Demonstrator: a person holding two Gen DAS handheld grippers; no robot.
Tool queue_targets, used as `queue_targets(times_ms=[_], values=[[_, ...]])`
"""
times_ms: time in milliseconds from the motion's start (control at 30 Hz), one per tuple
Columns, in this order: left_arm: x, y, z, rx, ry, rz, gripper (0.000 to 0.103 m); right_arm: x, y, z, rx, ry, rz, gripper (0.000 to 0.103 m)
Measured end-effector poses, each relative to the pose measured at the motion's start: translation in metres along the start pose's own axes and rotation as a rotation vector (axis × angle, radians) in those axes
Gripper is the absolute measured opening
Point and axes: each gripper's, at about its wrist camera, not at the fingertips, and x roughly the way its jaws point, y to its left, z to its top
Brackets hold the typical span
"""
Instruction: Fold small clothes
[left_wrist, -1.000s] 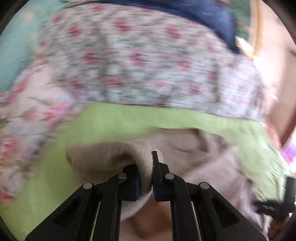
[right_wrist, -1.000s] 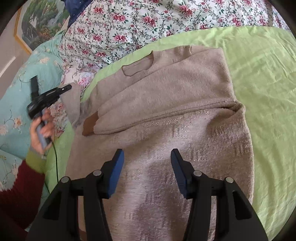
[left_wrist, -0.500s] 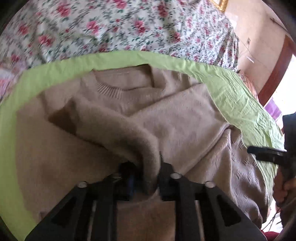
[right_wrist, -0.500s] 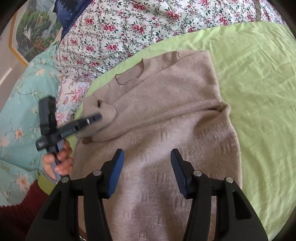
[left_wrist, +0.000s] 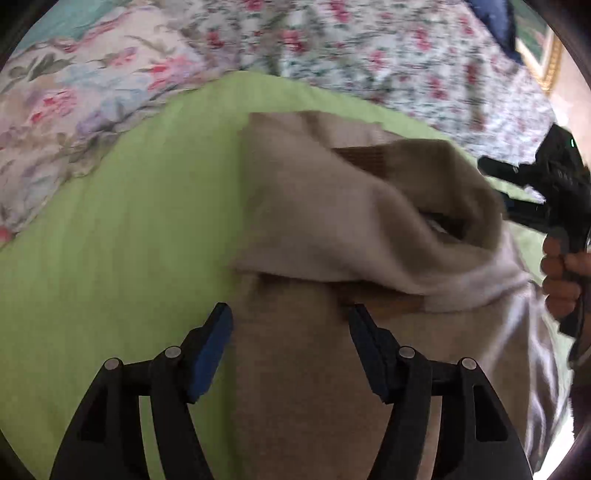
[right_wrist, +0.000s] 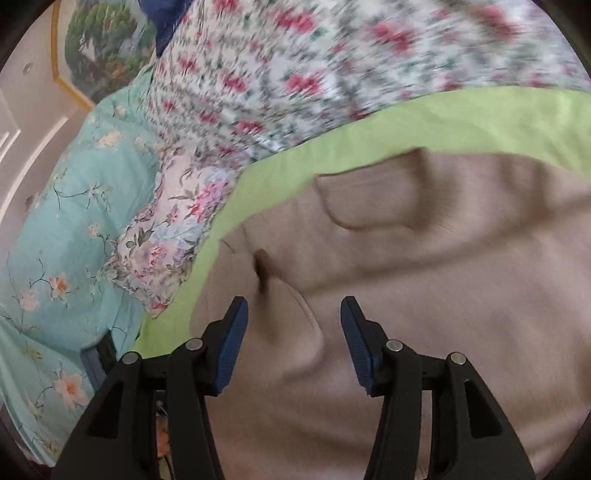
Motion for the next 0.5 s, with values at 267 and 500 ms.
queue_targets(times_ms=[267, 500], values=[[0.021, 0.010, 0.016, -0.063, 0.004, 0.165, 0.068, 0.074, 0.034, 0.018, -0.054, 0.150, 0.033, 0.055], [0.026, 0.015, 0.022, -0.136, -0.025, 0.197, 0.068, 0.062, 0.043, -0.001, -0.083, 0.121, -0.036, 0.055]])
